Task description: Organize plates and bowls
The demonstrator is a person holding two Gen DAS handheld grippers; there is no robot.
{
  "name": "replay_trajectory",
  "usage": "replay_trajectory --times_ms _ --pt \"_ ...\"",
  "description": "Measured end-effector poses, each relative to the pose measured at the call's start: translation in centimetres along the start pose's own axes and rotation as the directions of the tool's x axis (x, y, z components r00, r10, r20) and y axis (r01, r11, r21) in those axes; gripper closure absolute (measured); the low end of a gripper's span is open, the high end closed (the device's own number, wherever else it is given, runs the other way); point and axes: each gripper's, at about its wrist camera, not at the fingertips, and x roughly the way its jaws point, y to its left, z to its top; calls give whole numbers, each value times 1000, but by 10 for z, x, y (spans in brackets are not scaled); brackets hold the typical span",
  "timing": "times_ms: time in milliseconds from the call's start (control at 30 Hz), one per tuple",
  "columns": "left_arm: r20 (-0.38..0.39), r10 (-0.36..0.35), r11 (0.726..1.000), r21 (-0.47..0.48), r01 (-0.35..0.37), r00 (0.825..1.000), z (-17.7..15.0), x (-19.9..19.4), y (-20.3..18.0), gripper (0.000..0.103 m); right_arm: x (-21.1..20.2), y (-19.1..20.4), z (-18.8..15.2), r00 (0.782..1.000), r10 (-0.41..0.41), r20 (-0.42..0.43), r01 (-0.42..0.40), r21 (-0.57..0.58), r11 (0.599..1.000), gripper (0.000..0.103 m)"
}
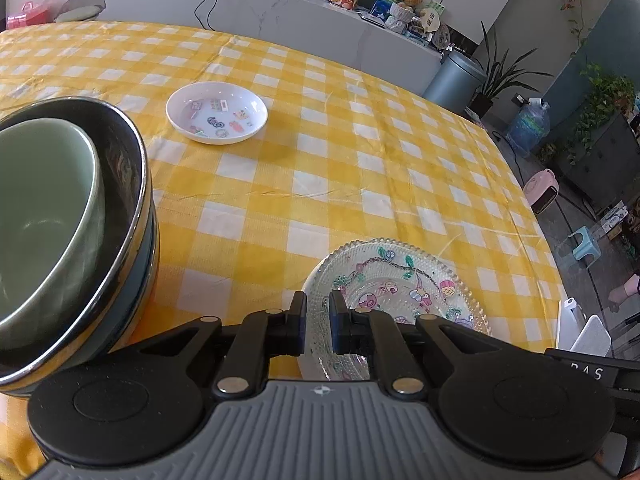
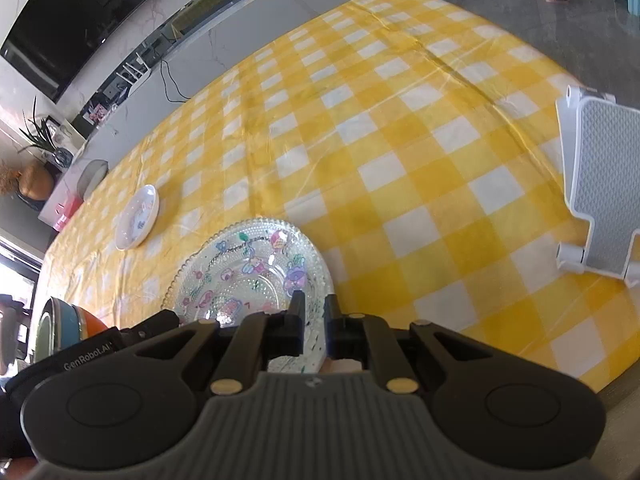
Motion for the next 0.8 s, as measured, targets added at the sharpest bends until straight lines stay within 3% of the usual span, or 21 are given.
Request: replay_trajectory --times_ms 367,800 --pt "21 60 994 88 -62 998 -6 -1 -11 91 0 14 -5 998 -61 12 62 -90 994 96" --pt "41 46 994 99 -50 998 -2 -10 -13 91 1 19 -6 994 -108 12 109 -124 986 90"
